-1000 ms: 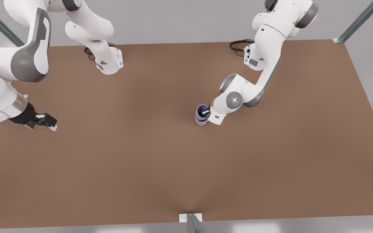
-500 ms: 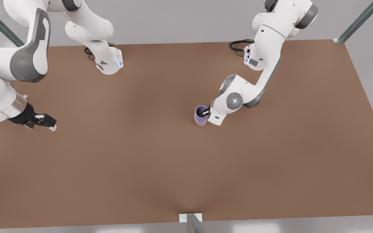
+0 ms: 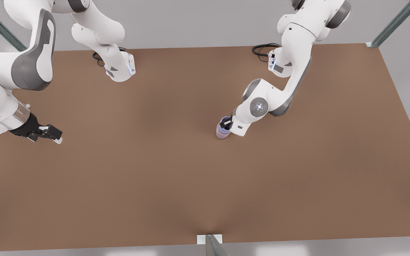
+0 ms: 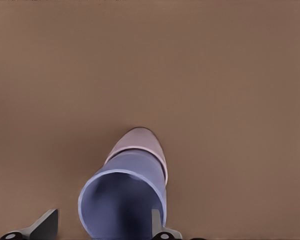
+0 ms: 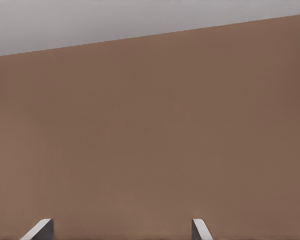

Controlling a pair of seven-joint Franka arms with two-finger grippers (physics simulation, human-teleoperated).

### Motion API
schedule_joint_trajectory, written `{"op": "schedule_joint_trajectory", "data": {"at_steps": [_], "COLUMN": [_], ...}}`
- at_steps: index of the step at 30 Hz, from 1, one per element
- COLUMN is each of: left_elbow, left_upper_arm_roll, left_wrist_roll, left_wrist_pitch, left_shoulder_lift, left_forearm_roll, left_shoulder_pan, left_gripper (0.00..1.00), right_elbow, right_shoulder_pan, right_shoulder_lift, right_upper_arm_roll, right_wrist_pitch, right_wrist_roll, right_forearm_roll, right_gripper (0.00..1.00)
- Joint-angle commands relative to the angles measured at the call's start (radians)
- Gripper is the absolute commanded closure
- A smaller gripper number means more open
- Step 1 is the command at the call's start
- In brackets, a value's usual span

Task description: Stack the cups, with the pink cup at the bottom and the purple cup at the top

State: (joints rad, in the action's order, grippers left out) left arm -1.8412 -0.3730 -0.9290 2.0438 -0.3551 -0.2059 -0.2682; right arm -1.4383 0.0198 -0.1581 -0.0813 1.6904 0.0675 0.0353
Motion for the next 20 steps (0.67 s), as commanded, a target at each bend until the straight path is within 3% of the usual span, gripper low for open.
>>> {"op": "schedule_joint_trajectory", "data": {"at_steps": [1, 4, 5, 7, 11, 12, 14, 20], "left_elbow": [0.020, 0.178, 0.255, 0.355, 0.378, 0.376, 0.372, 0.344], "left_upper_arm_roll": [0.000, 0.043, 0.104, 0.229, 0.463, 0.460, 0.299, 0.279], "left_wrist_roll": [-0.001, 0.007, 0.055, 0.255, 0.674, 0.694, 0.681, 0.699], "left_wrist_pitch": [-0.031, -0.212, -0.283, -0.379, -0.413, -0.409, -0.410, -0.402], "left_shoulder_lift": [-0.001, -0.001, -0.002, -0.004, 0.041, 0.064, 0.126, 0.160], "left_forearm_roll": [0.042, 0.063, 0.065, 0.117, 0.237, 0.267, 0.329, 0.347], "left_shoulder_pan": [0.000, 0.001, 0.001, 0.003, 0.007, 0.027, 0.196, 0.216], "left_gripper": [0.08, 0.07, 0.00, 0.00, 0.00, 0.00, 0.00, 0.00], "right_elbow": [-0.001, -0.001, -0.001, -0.001, -0.001, -0.001, -0.001, 0.001], "right_shoulder_pan": [0.000, 0.000, 0.000, 0.000, 0.000, 0.000, 0.000, -0.001], "right_shoulder_lift": [0.000, 0.000, -0.001, -0.001, -0.003, -0.003, -0.003, -0.008], "right_upper_arm_roll": [0.000, 0.000, 0.000, -0.002, 0.000, -0.002, 0.000, -0.002], "right_wrist_pitch": [0.000, 0.000, 0.000, 0.002, 0.002, 0.002, 0.002, 0.003], "right_wrist_roll": [0.000, 0.000, 0.000, 0.000, 0.000, 0.000, -0.002, 0.000], "right_forearm_roll": [0.000, 0.000, 0.000, 0.000, 0.000, 0.000, 0.000, -0.002], "right_gripper": [0.00, 0.00, 0.00, 0.00, 0.00, 0.00, 0.00, 0.00]}}
